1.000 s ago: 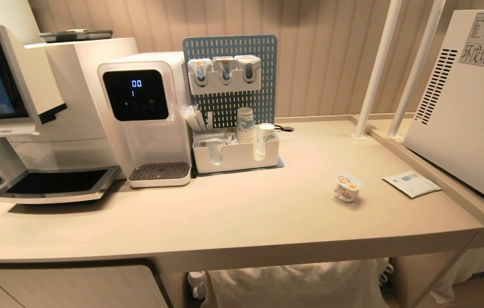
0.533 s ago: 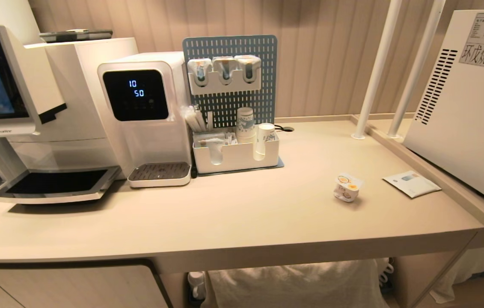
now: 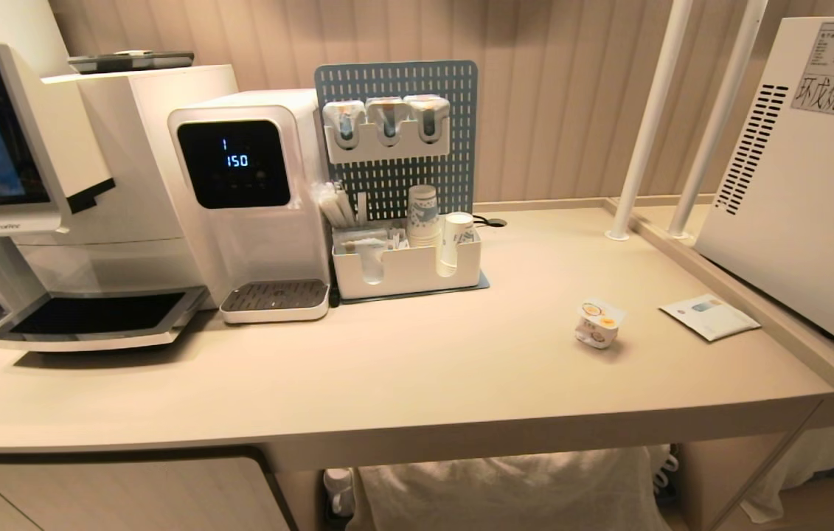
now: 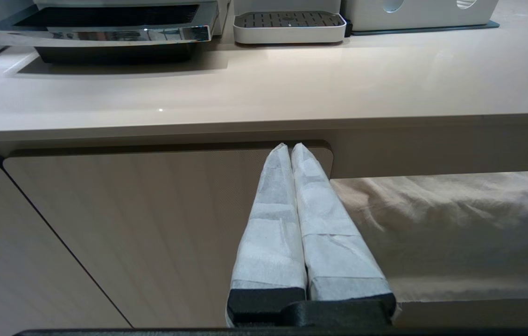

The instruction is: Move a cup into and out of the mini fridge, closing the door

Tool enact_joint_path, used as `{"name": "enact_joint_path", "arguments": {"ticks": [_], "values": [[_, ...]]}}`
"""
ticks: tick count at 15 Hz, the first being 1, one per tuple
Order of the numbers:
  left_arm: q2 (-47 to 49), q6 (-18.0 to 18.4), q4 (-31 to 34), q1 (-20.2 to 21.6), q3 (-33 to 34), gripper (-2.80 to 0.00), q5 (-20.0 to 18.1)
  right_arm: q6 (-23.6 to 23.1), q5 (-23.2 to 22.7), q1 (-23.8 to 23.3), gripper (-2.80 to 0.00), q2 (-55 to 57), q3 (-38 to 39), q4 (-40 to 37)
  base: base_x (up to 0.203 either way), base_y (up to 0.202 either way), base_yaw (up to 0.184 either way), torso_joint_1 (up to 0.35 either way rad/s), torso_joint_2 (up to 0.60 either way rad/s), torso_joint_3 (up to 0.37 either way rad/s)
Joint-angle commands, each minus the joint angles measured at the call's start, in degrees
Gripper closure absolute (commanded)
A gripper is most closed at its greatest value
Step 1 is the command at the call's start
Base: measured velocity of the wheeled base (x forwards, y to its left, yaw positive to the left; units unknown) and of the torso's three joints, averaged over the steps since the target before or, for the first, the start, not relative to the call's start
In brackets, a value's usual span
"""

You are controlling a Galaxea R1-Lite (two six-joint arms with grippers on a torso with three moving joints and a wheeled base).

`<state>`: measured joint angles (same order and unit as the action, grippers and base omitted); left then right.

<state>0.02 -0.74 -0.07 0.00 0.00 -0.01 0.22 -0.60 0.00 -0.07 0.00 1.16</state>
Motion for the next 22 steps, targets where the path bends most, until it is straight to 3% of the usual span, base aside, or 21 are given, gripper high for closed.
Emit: {"name": "enact_joint_path", "arguments": {"ticks": [1,7,22], "values": [[-0.02,-0.05,-0.01,0.00,0.00,0.00,0.01,0.04,-0.10,0.00,-2.80,0.07,0.53,-0.02,0.000,0.000,0.000,0.000,0.00,0.000],[-0.02,-0.05,-0.01,0.00,0.00,0.00,0.01,-0.04,-0.10,0.00,-2.80,0.07,0.53,-0.02,0.000,0.000,0.000,-0.128,0.01,-0.118],[-0.02,-0.05,-0.01,0.00,0.00,0.00,0.01,-0.04,-0.01,0.00,-2.80,0.07,0.53,-0.10,0.000,0.000,0.000,-0.002,0.00,-0.002]]}}
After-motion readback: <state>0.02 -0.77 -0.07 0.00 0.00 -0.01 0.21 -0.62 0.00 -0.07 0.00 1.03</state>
